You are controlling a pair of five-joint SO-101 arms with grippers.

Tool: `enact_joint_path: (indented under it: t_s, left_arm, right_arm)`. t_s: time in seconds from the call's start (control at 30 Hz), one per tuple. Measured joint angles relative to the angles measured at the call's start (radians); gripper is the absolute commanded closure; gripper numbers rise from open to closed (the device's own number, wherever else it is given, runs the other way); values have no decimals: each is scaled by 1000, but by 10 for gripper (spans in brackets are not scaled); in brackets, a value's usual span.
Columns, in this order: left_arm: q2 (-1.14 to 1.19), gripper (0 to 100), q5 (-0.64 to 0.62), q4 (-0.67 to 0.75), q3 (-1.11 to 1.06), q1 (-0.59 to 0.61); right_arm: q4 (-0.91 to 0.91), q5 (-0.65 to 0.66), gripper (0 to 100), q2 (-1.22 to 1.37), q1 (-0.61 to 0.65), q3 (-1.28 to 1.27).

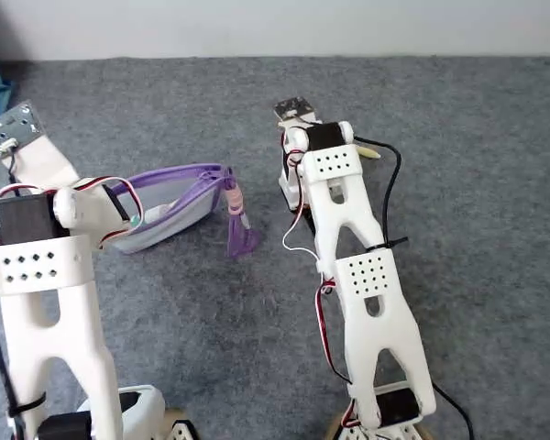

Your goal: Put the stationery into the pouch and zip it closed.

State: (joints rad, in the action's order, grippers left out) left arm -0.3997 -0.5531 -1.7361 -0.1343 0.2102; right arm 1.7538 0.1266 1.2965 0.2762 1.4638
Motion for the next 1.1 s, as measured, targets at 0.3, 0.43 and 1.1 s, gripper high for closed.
enact_joint_path:
  t_s: [0.3, 0.43, 1.1]
  left_arm:
    - [0, 987, 0, 0, 0, 0]
    - [0, 987, 0, 0, 0, 0]
    - [0, 987, 0, 0, 0, 0]
  right_arm:
    - [0, 25, 991, -66, -21, 46]
    - [0, 28, 991, -189, -21, 46]
    - [0, -25, 991, -1293, 71, -733]
